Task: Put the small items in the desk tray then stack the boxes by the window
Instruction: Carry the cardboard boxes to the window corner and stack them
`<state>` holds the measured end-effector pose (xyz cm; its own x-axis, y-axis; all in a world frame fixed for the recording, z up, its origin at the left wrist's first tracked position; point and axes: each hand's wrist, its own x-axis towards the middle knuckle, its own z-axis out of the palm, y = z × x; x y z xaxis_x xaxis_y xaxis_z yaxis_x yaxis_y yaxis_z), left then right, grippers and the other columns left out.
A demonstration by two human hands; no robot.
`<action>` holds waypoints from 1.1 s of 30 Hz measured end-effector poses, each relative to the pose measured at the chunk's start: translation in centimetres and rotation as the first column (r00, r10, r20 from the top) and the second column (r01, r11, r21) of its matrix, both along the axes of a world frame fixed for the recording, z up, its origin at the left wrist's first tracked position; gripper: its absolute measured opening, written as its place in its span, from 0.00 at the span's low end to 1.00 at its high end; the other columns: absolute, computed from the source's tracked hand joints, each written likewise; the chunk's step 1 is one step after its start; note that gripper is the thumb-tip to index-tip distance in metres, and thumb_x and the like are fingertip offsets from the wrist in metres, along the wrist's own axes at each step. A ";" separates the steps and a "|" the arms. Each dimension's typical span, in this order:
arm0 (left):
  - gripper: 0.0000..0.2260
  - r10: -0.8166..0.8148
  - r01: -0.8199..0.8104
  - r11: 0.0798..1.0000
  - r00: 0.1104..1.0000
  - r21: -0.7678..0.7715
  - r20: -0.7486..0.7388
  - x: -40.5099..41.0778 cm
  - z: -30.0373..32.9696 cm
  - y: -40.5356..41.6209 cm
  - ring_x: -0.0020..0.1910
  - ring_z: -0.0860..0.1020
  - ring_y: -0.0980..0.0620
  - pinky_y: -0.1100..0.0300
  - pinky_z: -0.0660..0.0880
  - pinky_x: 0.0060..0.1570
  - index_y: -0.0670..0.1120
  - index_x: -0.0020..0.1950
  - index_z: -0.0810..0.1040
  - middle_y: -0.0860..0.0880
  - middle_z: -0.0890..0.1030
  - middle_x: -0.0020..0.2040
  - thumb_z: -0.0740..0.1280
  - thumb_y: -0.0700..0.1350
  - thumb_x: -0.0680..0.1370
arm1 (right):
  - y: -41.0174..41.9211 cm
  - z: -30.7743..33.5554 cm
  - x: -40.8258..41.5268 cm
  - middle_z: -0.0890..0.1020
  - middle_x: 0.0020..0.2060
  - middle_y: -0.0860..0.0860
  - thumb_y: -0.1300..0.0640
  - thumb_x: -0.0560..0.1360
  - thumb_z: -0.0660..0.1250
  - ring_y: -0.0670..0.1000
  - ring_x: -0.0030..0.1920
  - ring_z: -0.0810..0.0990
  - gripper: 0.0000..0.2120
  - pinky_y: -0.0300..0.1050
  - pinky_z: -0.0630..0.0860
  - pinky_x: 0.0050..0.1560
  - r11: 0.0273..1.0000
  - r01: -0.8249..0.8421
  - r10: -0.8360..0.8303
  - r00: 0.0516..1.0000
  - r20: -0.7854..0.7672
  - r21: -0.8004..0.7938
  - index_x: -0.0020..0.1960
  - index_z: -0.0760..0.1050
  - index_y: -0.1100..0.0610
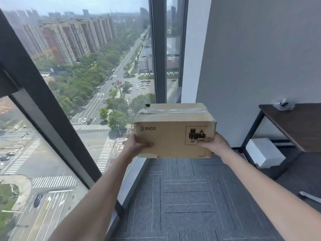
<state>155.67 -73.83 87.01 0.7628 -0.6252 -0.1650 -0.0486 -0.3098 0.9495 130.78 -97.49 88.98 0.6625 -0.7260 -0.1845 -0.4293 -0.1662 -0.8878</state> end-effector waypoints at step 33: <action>0.34 0.037 -0.008 0.984 0.987 0.180 -0.158 43.0 -10.7 -44.9 0.54 0.82 0.46 0.46 0.82 0.52 0.46 0.61 0.76 0.47 0.84 0.55 0.84 0.43 0.59 | -44.2 -13.0 44.0 0.85 0.55 0.44 0.33 0.52 0.80 0.50 0.57 0.82 0.40 0.54 0.79 0.62 0.987 0.054 -0.032 0.989 -0.144 0.152 0.61 0.78 0.44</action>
